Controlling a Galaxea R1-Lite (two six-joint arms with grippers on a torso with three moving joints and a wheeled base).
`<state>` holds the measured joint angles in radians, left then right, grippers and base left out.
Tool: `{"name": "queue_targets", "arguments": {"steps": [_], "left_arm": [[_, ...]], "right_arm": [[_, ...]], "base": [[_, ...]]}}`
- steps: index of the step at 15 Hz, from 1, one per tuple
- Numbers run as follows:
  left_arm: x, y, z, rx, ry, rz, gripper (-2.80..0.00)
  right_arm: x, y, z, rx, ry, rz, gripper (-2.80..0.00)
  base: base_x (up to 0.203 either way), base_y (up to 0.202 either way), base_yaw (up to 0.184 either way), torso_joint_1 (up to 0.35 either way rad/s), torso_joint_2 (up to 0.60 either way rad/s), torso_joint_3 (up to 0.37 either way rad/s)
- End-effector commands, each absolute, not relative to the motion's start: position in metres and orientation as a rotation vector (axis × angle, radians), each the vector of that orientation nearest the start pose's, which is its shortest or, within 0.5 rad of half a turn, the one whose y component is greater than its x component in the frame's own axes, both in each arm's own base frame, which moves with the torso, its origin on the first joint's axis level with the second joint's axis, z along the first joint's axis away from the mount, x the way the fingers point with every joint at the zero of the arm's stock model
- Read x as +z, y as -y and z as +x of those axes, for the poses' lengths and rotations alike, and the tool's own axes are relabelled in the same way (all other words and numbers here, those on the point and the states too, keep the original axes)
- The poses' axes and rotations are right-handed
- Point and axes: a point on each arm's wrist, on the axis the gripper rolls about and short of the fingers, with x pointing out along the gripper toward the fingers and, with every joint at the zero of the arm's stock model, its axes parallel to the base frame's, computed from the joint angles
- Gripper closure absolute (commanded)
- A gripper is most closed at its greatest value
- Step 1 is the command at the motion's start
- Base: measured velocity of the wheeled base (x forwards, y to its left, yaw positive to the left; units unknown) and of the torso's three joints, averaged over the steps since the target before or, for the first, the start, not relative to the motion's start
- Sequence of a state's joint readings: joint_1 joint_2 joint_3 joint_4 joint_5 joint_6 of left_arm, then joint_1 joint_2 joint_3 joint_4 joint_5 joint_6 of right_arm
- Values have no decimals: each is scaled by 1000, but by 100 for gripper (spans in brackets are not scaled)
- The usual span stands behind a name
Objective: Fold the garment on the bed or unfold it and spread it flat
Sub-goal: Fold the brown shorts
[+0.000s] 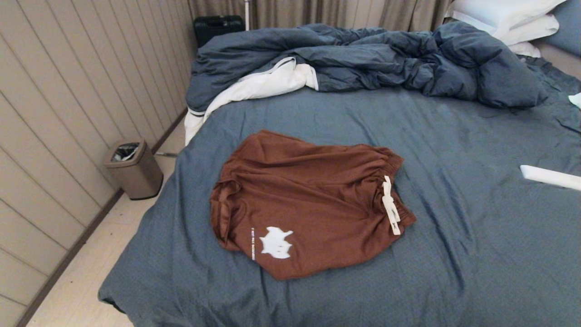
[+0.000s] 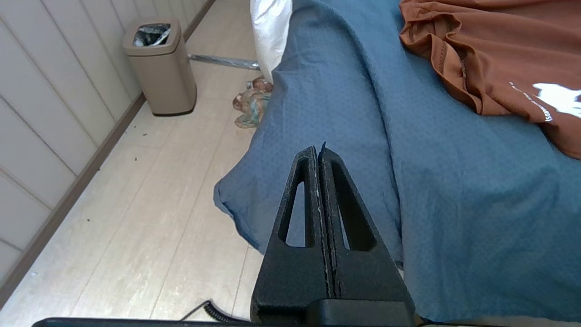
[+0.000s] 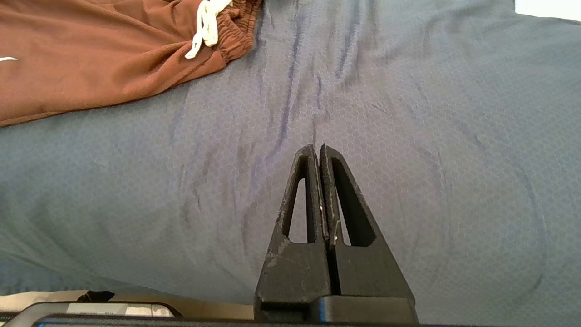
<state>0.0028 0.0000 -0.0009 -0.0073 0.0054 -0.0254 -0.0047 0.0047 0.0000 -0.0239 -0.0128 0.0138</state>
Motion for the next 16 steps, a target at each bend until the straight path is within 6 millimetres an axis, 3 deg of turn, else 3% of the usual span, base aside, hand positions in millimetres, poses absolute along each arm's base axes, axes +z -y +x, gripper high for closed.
{"name": "queue_targets", "arguments": {"steps": [1, 3, 5, 7, 9, 11, 13, 14, 16], "left_arm": [[76, 0, -23, 9, 7, -26, 0], [79, 0, -24, 15, 16, -14, 0], [112, 0, -31, 12, 84, -8, 0], [164, 0, -32, 10, 106, -12, 0], [216, 0, -21, 12, 103, -26, 0], [264, 0, 10, 17, 44, -42, 0], [299, 0, 49, 17, -52, -61, 0], [308, 0, 75, 16, -134, -87, 0], [304, 2, 128, -32, -347, -162, 0]], "right_arm": [[78, 0, -23, -17, 24, 11, 0], [78, 0, -23, -19, 18, 3, 0], [98, 0, -28, -13, 45, -20, 0], [150, 0, -38, 0, 89, -26, 0], [199, 0, -30, 34, 56, -28, 0], [244, -1, 0, 78, -19, -16, 0], [275, -4, 44, 103, -122, 33, 0], [281, -7, 74, 106, -207, 80, 0], [274, -13, 133, 100, -411, 193, 0]], "base": [[0, 0, 0, 0, 0, 0], [0, 0, 0, 0, 0, 0], [0, 0, 0, 0, 0, 0], [0, 0, 0, 0, 0, 0], [0, 0, 0, 0, 0, 0], [0, 0, 0, 0, 0, 0], [0, 0, 0, 0, 0, 0], [0, 0, 0, 0, 0, 0], [0, 0, 0, 0, 0, 0]]}}
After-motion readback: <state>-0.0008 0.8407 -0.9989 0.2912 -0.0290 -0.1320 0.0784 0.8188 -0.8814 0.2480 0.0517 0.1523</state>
